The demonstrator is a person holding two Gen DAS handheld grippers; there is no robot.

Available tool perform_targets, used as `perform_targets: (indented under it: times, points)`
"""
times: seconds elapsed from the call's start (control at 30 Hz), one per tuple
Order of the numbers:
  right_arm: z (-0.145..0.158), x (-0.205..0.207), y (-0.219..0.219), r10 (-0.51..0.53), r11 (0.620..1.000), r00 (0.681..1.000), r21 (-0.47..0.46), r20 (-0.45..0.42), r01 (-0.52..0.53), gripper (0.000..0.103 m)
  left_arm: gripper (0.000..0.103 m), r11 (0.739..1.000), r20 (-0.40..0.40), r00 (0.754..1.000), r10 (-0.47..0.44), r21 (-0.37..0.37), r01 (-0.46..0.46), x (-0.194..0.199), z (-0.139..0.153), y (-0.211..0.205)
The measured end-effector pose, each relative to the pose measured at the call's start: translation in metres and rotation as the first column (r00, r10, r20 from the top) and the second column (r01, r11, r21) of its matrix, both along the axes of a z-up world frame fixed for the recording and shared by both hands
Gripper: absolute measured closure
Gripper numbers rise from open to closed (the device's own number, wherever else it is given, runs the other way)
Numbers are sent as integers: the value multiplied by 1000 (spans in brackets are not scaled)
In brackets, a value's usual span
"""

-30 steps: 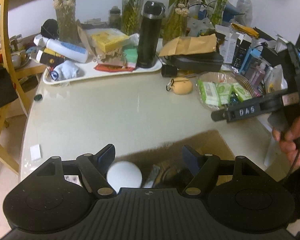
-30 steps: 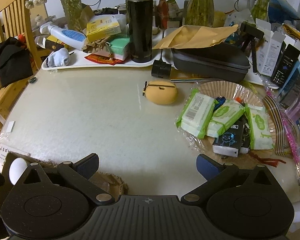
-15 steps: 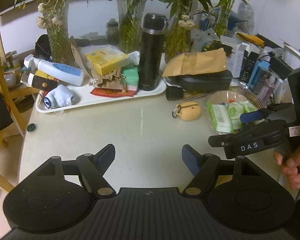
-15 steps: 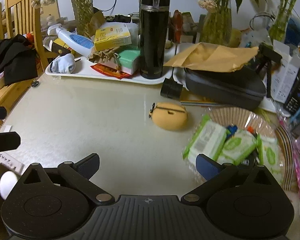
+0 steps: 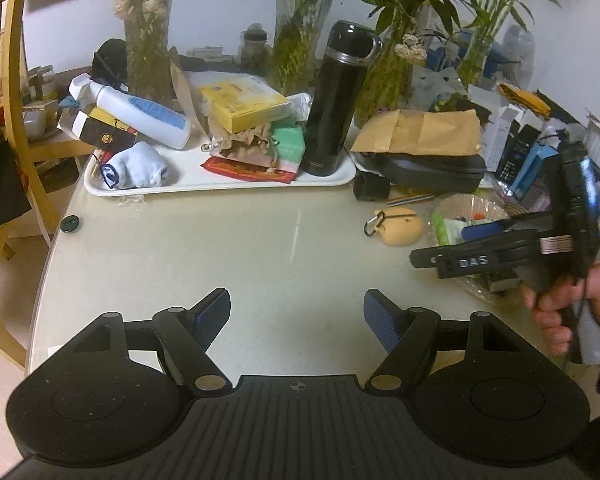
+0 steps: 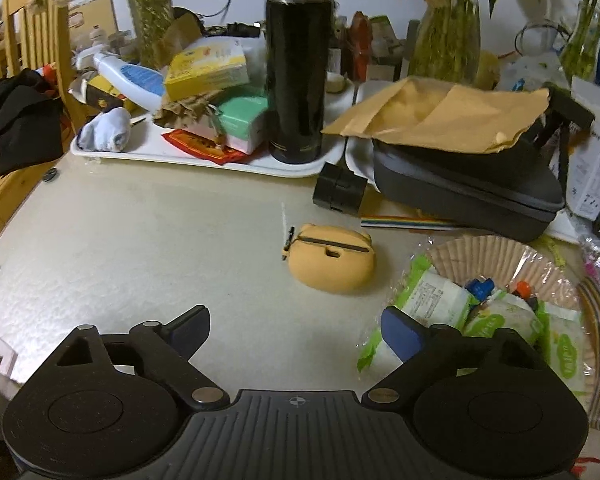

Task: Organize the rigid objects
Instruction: 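Move the right gripper to the black cylindrical cap beside the black case, then close the right gripper on the black cylindrical cap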

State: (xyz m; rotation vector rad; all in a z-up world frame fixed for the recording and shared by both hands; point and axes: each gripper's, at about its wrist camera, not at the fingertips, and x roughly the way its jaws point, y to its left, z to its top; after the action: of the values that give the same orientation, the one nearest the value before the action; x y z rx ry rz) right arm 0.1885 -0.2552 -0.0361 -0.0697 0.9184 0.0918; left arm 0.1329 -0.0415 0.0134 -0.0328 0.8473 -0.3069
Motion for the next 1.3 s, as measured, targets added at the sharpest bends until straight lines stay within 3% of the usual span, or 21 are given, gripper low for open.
perform_targets:
  times: [0.3, 0.57, 0.83, 1.3]
  points:
    - [-12, 26, -9, -9, 999, 1000, 37, 2, 9, 15, 30, 1000, -24, 1000, 4, -10, -5, 1, 3, 0]
    - [-15, 47, -1, -15, 999, 997, 46, 79, 12, 17, 30, 1000, -37, 999, -2, -2, 2, 1, 4, -1]
    - [-25, 78, -5, -114, 993, 980, 60, 163, 105, 20, 30, 1000, -57, 998, 7, -4, -7, 5, 3, 4]
    - [-53, 119, -20, -215, 976, 968, 74, 132, 206, 38, 30, 1000, -90, 996, 20, -18, -21, 7, 0, 13]
